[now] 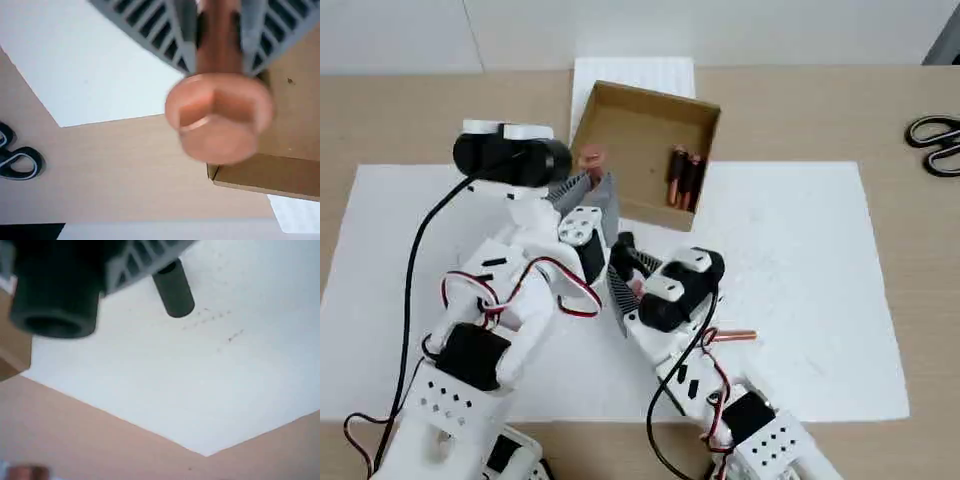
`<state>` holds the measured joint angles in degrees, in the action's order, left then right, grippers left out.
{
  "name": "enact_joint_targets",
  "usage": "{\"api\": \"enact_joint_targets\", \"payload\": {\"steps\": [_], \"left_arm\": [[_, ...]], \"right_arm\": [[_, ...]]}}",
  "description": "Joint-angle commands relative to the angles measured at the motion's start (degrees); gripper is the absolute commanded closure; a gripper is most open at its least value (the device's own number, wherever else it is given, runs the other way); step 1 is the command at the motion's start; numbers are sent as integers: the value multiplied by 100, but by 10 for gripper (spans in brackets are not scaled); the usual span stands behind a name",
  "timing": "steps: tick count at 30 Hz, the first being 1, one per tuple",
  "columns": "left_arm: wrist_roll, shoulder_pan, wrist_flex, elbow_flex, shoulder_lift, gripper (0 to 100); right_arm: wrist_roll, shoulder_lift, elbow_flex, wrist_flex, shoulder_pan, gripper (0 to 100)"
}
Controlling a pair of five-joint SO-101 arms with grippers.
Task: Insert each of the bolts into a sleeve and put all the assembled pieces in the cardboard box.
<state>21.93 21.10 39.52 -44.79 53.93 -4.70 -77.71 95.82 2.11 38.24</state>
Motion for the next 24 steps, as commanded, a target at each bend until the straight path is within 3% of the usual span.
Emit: {"api": "enact_joint_targets", "payload": {"steps": [1,24], "left_arm": [[-9,9,-132,31,149,994],[316,229,246,-462,149,994]], "right_arm": [[105,-119,-70,145,13,995],[105,-119,-343,110,4,995]]}}
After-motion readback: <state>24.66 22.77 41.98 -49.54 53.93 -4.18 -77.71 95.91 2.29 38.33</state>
